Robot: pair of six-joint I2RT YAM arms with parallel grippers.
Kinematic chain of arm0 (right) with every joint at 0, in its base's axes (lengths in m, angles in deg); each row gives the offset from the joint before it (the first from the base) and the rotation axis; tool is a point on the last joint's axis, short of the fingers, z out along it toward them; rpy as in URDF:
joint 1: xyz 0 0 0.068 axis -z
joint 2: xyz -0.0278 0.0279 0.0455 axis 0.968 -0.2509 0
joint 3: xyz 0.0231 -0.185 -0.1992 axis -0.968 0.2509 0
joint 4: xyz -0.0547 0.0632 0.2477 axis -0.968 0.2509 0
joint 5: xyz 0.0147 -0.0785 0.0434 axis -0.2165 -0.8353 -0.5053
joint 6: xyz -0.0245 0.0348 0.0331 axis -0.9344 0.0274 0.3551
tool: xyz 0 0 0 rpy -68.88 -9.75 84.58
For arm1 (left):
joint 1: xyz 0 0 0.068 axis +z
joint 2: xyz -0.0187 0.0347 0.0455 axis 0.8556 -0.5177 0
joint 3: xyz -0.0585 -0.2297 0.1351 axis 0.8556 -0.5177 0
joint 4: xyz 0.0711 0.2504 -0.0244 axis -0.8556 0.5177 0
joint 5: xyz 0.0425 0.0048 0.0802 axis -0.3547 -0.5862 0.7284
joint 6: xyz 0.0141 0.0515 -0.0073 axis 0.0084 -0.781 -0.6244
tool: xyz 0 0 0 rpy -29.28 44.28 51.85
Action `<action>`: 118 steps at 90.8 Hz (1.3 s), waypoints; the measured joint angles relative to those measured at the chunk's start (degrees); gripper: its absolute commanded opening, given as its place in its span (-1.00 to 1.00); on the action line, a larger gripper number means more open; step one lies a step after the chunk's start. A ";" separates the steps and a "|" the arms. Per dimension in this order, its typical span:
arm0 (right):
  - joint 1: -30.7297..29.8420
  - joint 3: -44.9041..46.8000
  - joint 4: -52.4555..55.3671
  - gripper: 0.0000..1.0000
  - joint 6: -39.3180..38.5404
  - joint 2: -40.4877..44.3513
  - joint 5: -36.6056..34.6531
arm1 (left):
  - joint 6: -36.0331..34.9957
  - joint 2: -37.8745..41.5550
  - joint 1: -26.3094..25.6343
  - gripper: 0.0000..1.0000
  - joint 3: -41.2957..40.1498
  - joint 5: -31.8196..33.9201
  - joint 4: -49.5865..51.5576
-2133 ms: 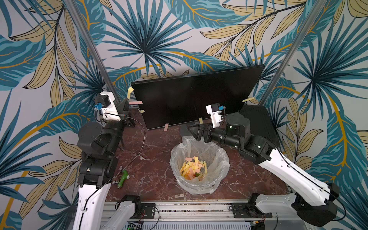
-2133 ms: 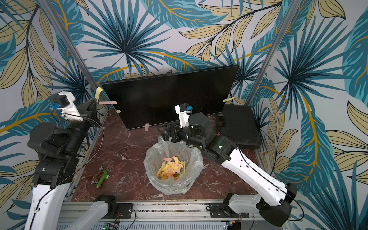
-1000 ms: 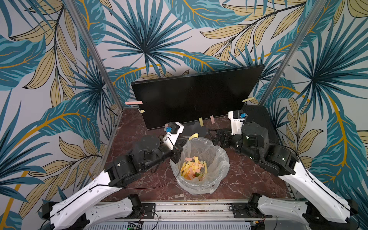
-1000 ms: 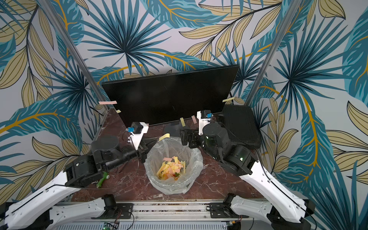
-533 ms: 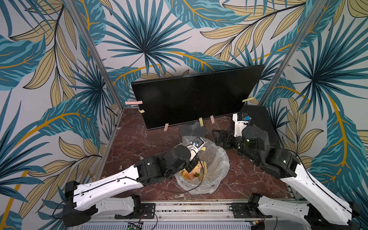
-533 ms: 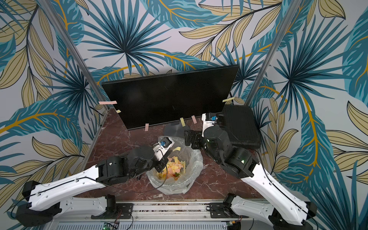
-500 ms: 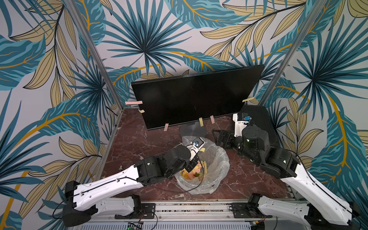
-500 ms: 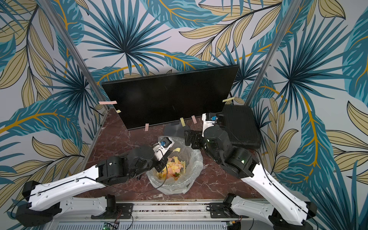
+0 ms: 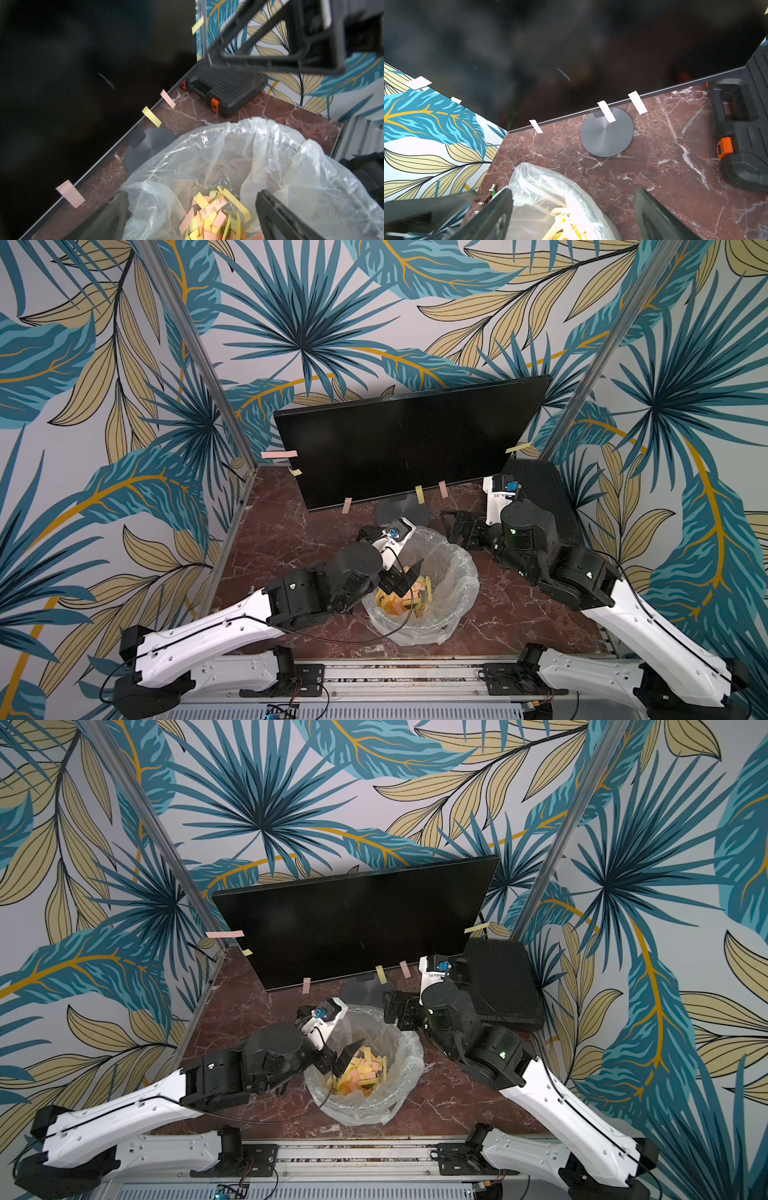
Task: Remove the sticky note from the monitor
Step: Place the sticky note in the trash bin, then tear off the sticky note from the monitor.
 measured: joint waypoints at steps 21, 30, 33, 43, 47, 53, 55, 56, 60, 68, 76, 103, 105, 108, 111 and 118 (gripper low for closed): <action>0.00 -0.83 -0.52 0.88 -0.81 -1.18 1.77 | 1.01 13.38 0.98 1.00 -9.01 8.81 -12.11; 0.00 -1.92 -1.38 0.88 -1.27 -2.82 3.78 | 1.40 18.43 4.63 1.00 -10.25 10.97 -13.79; 0.00 -2.47 -1.73 0.88 -1.46 -3.56 4.63 | 1.38 19.80 6.03 1.00 -10.25 11.58 -14.10; 0.00 -4.61 -2.54 0.85 -2.19 -6.45 8.07 | 0.87 23.56 11.06 1.00 -8.96 14.14 -13.64; 0.00 -5.40 -3.04 0.84 -2.43 -7.63 9.64 | 0.66 24.20 13.14 1.00 -7.69 14.97 -13.31; -0.02 -6.54 -3.82 0.82 -2.60 -9.35 12.26 | 0.37 24.50 16.61 1.00 -4.98 15.76 -12.20; -0.04 -6.82 -4.13 0.82 -2.60 -9.84 13.09 | 0.33 24.41 17.46 1.00 -4.26 15.89 -11.85; -0.04 -6.95 -4.24 0.82 -2.60 -10.08 13.44 | 0.31 24.33 18.27 1.00 -3.61 15.89 -11.41; -0.09 -7.43 -4.79 0.81 -2.58 -10.97 15.02 | 0.31 23.89 20.57 1.00 -1.75 15.98 -10.23; -0.55 -8.22 -5.84 0.80 -2.56 -12.41 17.53 | 0.57 21.90 25.40 1.00 2.43 15.43 -7.30; -1.33 -8.92 -6.60 0.80 -2.56 -13.35 19.17 | 1.57 18.91 31.21 1.00 6.25 13.27 -4.44; -3.58 -9.38 -8.55 0.80 -2.56 -13.94 21.07 | 14.12 10.01 59.10 1.00 9.53 -5.62 -0.24; -3.65 -9.38 -8.70 0.80 -2.56 -13.94 21.14 | 15.65 9.53 61.48 1.00 9.18 -7.45 -0.57; -3.74 -9.38 -8.90 0.80 -2.58 -13.94 21.24 | 17.59 8.98 64.11 1.00 8.50 -9.88 -0.96; -3.80 -9.38 -9.14 0.80 -2.56 -13.94 21.24 | 19.89 8.63 66.73 1.00 7.43 -12.52 -1.51; -3.89 -9.38 -9.49 0.80 -2.56 -13.94 21.27 | 25.11 8.31 71.52 1.00 5.09 -18.25 -2.91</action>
